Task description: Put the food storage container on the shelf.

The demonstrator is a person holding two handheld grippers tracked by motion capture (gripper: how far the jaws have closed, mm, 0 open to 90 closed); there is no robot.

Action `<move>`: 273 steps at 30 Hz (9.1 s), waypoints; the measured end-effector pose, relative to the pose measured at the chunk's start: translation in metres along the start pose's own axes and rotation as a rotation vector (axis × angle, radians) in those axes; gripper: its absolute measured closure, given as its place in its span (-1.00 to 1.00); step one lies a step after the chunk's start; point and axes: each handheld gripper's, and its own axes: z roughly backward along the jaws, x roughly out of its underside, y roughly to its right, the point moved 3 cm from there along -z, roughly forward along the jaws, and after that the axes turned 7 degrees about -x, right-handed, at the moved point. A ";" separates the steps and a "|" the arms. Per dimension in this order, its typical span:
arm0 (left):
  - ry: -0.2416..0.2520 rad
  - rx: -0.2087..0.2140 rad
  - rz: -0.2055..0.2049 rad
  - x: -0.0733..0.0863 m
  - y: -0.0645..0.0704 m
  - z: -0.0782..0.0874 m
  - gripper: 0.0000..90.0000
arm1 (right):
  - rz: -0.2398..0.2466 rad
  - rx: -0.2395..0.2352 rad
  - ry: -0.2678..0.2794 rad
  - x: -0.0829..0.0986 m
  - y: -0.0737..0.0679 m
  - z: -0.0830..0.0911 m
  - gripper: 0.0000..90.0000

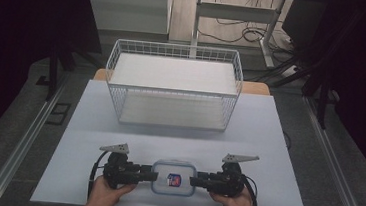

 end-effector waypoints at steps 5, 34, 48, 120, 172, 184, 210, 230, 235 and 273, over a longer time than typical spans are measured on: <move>0.010 -0.016 -0.006 -0.011 0.000 0.005 0.28 | 0.016 -0.003 0.012 -0.012 -0.001 0.001 0.31; 0.105 -0.081 -0.039 -0.109 -0.006 0.037 0.28 | 0.085 -0.004 0.102 -0.124 -0.005 0.010 0.30; 0.143 -0.092 -0.037 -0.165 -0.012 0.054 0.28 | 0.105 0.001 0.147 -0.178 -0.008 0.015 0.29; 0.252 -0.288 -0.142 -0.228 -0.040 0.053 0.99 | 0.226 0.267 0.198 -0.259 0.021 0.008 0.83; 0.233 -0.388 -0.315 -0.178 -0.021 0.029 -0.74 | 0.359 0.277 0.142 -0.211 0.003 -0.028 -0.31; 0.216 -0.415 -0.324 -0.154 -0.022 0.026 -0.87 | 0.406 0.287 0.102 -0.184 0.004 -0.032 -0.59; 0.180 -0.396 -0.346 -0.108 -0.027 0.003 -0.94 | 0.438 0.310 0.052 -0.138 0.017 -0.042 -0.98; 0.131 -0.432 -0.329 -0.078 -0.028 0.008 -0.99 | 0.460 0.348 0.014 -0.110 0.015 -0.044 -1.00; 0.139 -0.426 -0.318 -0.071 -0.027 0.013 -0.98 | 0.466 0.347 0.003 -0.103 0.012 -0.042 -1.00; 0.074 -0.468 -0.332 -0.011 -0.022 0.016 -1.00 | 0.465 0.363 -0.051 -0.049 0.011 -0.036 -1.00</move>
